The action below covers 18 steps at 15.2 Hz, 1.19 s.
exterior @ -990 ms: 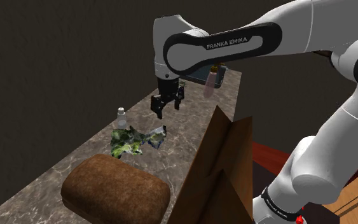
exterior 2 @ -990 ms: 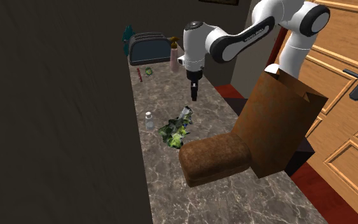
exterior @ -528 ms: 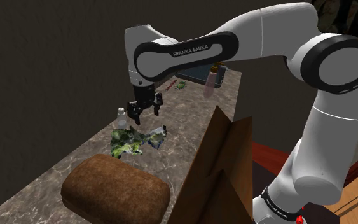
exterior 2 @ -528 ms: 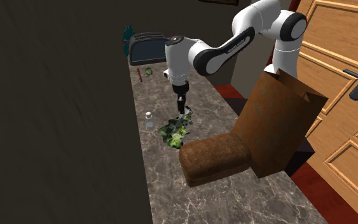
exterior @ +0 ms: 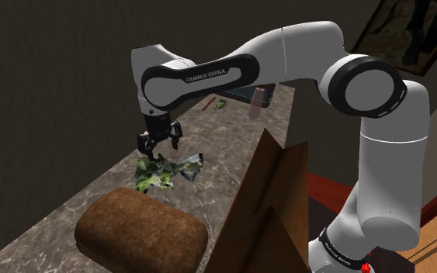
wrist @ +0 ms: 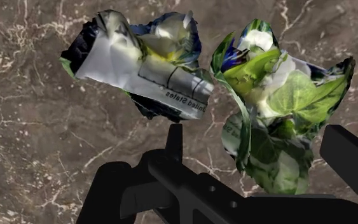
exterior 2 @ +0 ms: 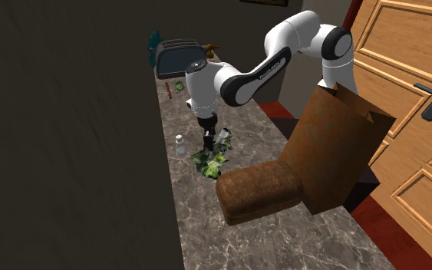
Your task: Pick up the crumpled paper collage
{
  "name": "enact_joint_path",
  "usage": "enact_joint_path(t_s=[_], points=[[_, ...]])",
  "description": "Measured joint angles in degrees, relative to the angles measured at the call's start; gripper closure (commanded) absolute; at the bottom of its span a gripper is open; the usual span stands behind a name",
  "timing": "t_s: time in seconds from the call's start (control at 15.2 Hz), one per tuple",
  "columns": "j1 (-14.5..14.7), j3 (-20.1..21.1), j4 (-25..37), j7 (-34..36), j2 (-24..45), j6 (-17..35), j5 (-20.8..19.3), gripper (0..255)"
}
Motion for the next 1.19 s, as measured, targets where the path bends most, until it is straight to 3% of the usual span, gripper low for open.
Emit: enact_joint_path(t_s=[0.26,0.33,1.19], points=[[0.0,-0.2,-1.4,0.1,1.0,2.4,-0.3,0],[0.0,-0.2,-1.7,0.1,1.0,2.7,-0.3,255],[-0.1,-0.1,-1.2,0.0,0.4,1.6,-0.2,255]])
